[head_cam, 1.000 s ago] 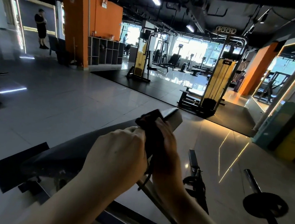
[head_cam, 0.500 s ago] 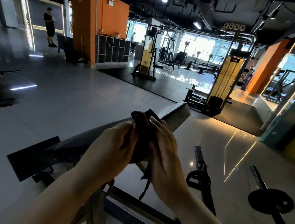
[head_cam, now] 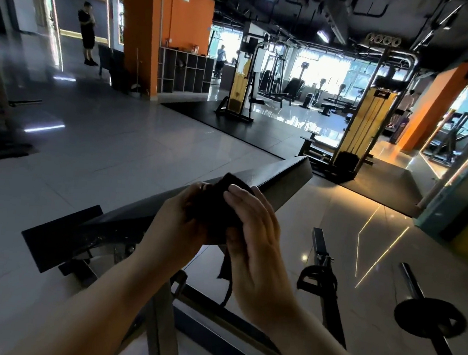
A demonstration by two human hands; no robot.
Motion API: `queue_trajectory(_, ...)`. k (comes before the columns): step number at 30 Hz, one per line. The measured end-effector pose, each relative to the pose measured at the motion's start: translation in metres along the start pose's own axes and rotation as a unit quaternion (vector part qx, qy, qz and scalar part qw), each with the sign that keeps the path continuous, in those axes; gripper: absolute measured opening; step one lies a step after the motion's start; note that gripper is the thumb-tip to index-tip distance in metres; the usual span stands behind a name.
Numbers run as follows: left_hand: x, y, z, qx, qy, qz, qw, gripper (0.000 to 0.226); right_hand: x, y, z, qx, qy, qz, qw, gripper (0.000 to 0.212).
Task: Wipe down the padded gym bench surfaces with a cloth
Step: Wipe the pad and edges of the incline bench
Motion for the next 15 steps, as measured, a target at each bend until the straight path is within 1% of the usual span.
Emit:
queue_trajectory(1,0.0,-0.001,0.0,0.025,-0.012,-0.002,1.0,0.032,0.004,-0.01,0.004,0.009,0.002,0.0,1.0,0.044)
queue_trajectory(2,0.0,-0.005,0.001,0.031,-0.018,-0.007,0.999,0.021,0.011,-0.023,0.01,0.025,-0.007,-0.017,1.0,0.043)
queue_trajectory(3,-0.001,-0.013,0.002,0.03,-0.015,-0.007,0.999,0.019,0.021,-0.04,0.016,0.047,-0.025,-0.052,0.997,0.042)
queue_trajectory(4,-0.001,-0.017,0.001,0.041,-0.011,-0.013,0.999,0.023,0.029,-0.054,0.023,0.072,-0.048,-0.095,0.992,0.043)
queue_trajectory(5,-0.001,-0.024,-0.002,0.064,-0.011,-0.037,0.997,0.029,0.036,-0.063,0.027,0.096,-0.071,-0.136,0.984,0.045)
queue_trajectory(6,0.001,-0.029,-0.005,0.1,-0.012,-0.069,0.993,0.037,0.037,-0.066,0.028,0.114,-0.082,-0.154,0.978,0.046)
queue_trajectory(7,0.0,-0.038,-0.007,0.138,-0.005,-0.104,0.985,0.046,0.033,-0.062,0.024,0.121,-0.086,-0.143,0.979,0.046)
queue_trajectory(8,0.004,-0.041,-0.012,0.17,-0.001,-0.122,0.978,0.051,0.026,-0.051,0.018,0.121,-0.086,-0.113,0.982,0.046)
queue_trajectory(9,0.008,-0.043,-0.014,0.201,0.008,-0.125,0.972,0.051,0.017,-0.039,0.011,0.12,-0.081,-0.073,0.987,0.046)
queue_trajectory(10,0.014,-0.041,-0.018,0.213,0.01,-0.133,0.968,0.048,0.01,-0.029,0.006,0.139,-0.069,-0.05,0.987,0.046)
queue_trajectory(11,0.018,-0.042,-0.021,0.218,-0.004,-0.144,0.965,0.046,0.006,-0.029,0.003,0.161,-0.051,-0.041,0.985,0.046)
queue_trajectory(12,0.024,-0.038,-0.025,0.233,-0.011,-0.153,0.96,0.045,0.008,-0.033,0.006,0.155,-0.035,-0.032,0.987,0.045)
queue_trajectory(14,0.031,-0.033,-0.032,0.29,0.003,-0.148,0.946,0.04,0.021,-0.054,0.015,0.104,-0.031,-0.018,0.994,0.045)
queue_trajectory(15,0.03,-0.035,-0.033,0.286,0.013,-0.149,0.946,0.039,0.028,-0.067,0.019,0.104,-0.034,-0.036,0.993,0.043)
Point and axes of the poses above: each hand's wrist, its own x-axis towards the middle knuckle, its own z-axis out of the back of the hand, y = z × x, the point moved 4 cm from there along x, towards the middle knuckle, and after that the axes turned 4 degrees about x, right-handed, at the moved point
